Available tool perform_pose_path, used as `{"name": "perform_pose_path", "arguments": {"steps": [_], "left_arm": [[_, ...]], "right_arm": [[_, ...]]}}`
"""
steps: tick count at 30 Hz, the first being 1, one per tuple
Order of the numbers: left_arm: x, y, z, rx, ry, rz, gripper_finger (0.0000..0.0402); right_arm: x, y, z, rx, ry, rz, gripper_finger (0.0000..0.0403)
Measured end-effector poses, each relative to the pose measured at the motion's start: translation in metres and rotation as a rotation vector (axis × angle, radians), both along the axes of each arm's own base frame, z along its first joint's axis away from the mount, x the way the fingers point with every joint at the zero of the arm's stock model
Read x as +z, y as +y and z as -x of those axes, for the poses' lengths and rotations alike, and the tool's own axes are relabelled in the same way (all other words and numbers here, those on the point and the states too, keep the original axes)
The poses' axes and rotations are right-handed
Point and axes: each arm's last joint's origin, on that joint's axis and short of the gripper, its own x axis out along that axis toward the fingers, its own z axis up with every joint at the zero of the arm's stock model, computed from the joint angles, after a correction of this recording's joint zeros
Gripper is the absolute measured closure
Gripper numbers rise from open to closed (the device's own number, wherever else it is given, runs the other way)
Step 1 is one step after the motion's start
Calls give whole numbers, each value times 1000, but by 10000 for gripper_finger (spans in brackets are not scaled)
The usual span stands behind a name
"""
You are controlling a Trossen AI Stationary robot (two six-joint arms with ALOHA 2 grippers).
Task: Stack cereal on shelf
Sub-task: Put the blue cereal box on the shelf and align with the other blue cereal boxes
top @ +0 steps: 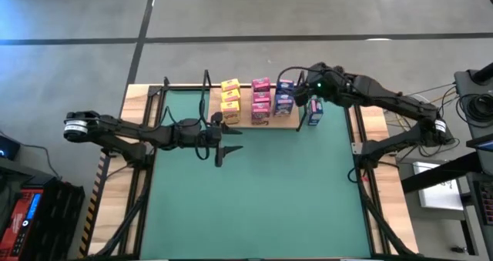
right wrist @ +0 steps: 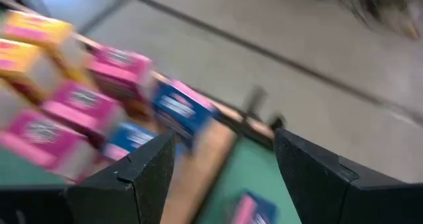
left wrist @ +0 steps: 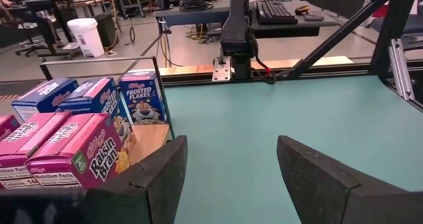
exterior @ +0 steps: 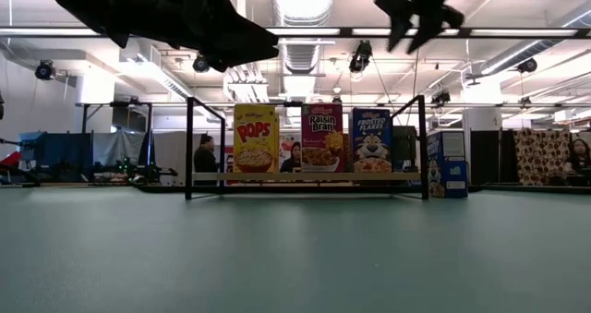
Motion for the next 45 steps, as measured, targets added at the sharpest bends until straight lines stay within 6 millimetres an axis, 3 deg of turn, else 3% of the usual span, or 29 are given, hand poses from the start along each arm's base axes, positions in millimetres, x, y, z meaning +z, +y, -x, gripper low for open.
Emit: {"name": "perform_pose_path", "arguments": {"steps": [6,15,23,36,40,45], "left_arm": [[0,1,0,5,4,3,184],[-7,2,3,15,24,27,184],[-10,2,4,18,31,45,184],[-10,3,4,19,32,46,184],[-10,3,4,19,31,46,184],[-10,4,4,24,31,46,184]], "right_arm": [[-20,-15,24,-231,119,-163,158],[-30,-36,39,-350,145,-284,158],[-61,-43,45,-354,89,-523,158],[-115,-47,39,-259,24,-611,158],[-122,-48,39,-255,14,-596,158],[-114,-49,37,-232,-4,-583,159]]}}
